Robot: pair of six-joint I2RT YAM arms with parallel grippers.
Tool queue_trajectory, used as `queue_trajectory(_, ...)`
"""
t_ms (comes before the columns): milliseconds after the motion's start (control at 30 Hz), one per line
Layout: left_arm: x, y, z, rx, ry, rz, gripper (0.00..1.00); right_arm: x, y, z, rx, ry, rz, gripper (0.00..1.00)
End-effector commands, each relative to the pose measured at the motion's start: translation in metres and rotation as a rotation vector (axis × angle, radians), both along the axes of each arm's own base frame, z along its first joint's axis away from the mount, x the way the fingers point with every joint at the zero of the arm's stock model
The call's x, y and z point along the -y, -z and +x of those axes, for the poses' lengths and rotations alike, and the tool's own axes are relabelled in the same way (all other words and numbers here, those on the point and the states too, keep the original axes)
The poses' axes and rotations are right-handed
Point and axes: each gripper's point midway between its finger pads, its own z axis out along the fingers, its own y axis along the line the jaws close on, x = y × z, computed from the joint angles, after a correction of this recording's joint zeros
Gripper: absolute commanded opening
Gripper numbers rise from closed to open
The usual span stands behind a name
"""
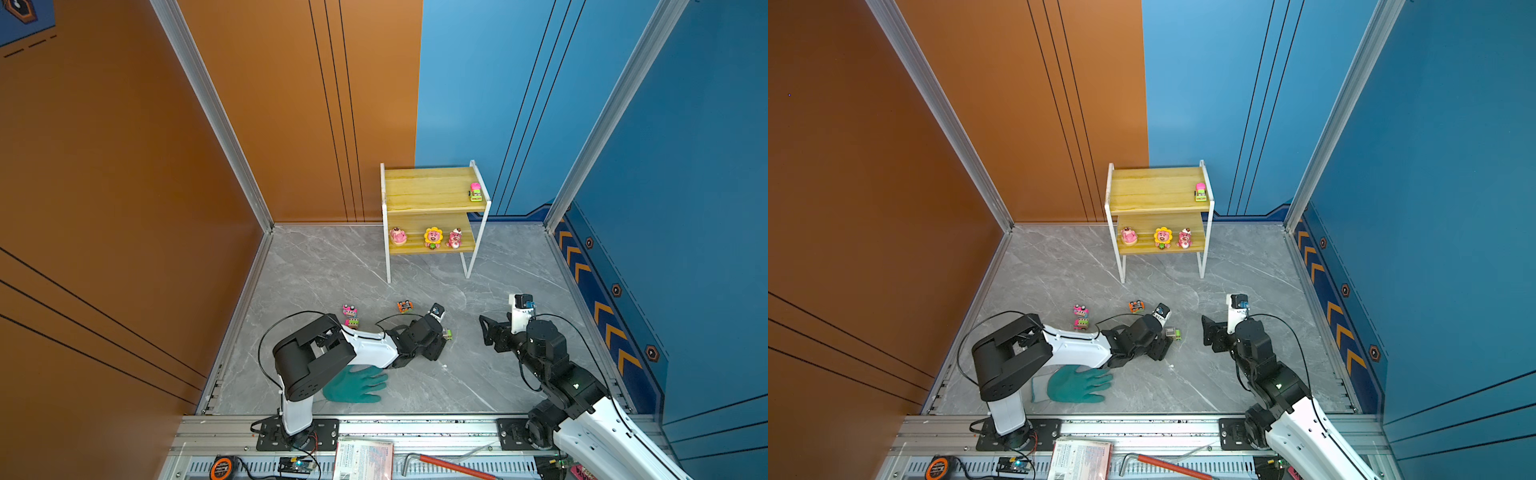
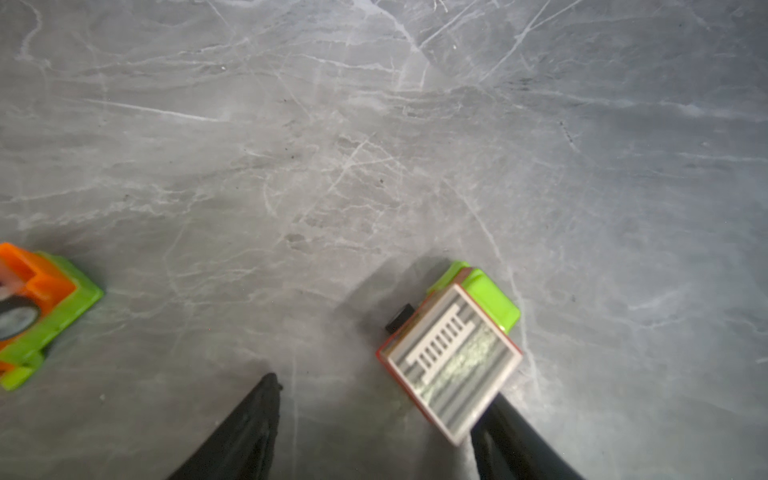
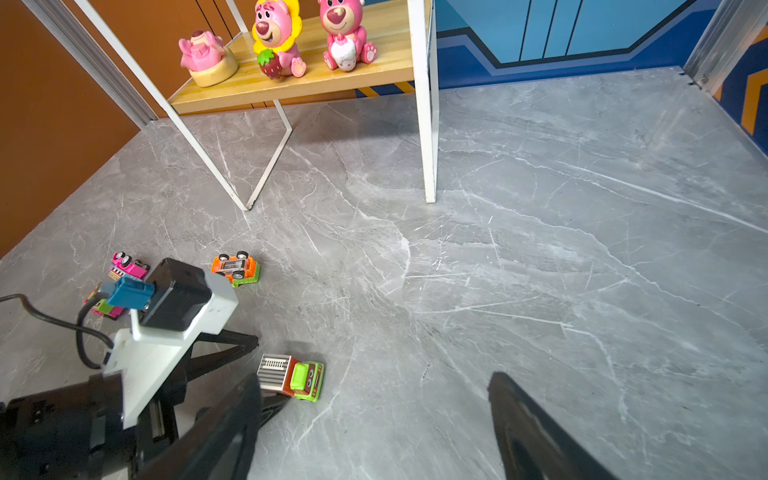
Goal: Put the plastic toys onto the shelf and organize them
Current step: 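Withdraw the left gripper upward from the truck, then move the right gripper over the truck while the left gripper rises toward the shelf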
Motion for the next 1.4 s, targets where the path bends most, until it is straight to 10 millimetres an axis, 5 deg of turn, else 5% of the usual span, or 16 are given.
queue_trajectory(0, -0.017, 0.009, -0.003, -0.071, -0.013, 0.044, 0.72, -0.001, 0.003, 0.001, 0.004, -0.011, -0.009, 0.86)
queue_trajectory(533, -0.041, 0.020, 0.019, -0.151, -0.111, 0.027, 0.71, -0.018, 0.006, 0.000, -0.011, -0.090, -0.003, 0.86)
queue_trajectory(933, -0.012, 0.016, 0.042, -0.174, -0.106, -0.039, 0.71, -0.034, 0.017, 0.002, -0.034, -0.137, -0.037, 0.87)
queue_trajectory(1033, -0.016, 0.007, 0.040, -0.159, -0.107, -0.047, 0.71, -0.038, 0.018, 0.003, -0.037, -0.142, -0.042, 0.86)
queue_trajectory(1367, -0.052, -0.075, 0.011, -0.025, -0.075, -0.108, 0.80, -0.055, 0.019, 0.007, -0.014, -0.070, -0.056, 0.87)
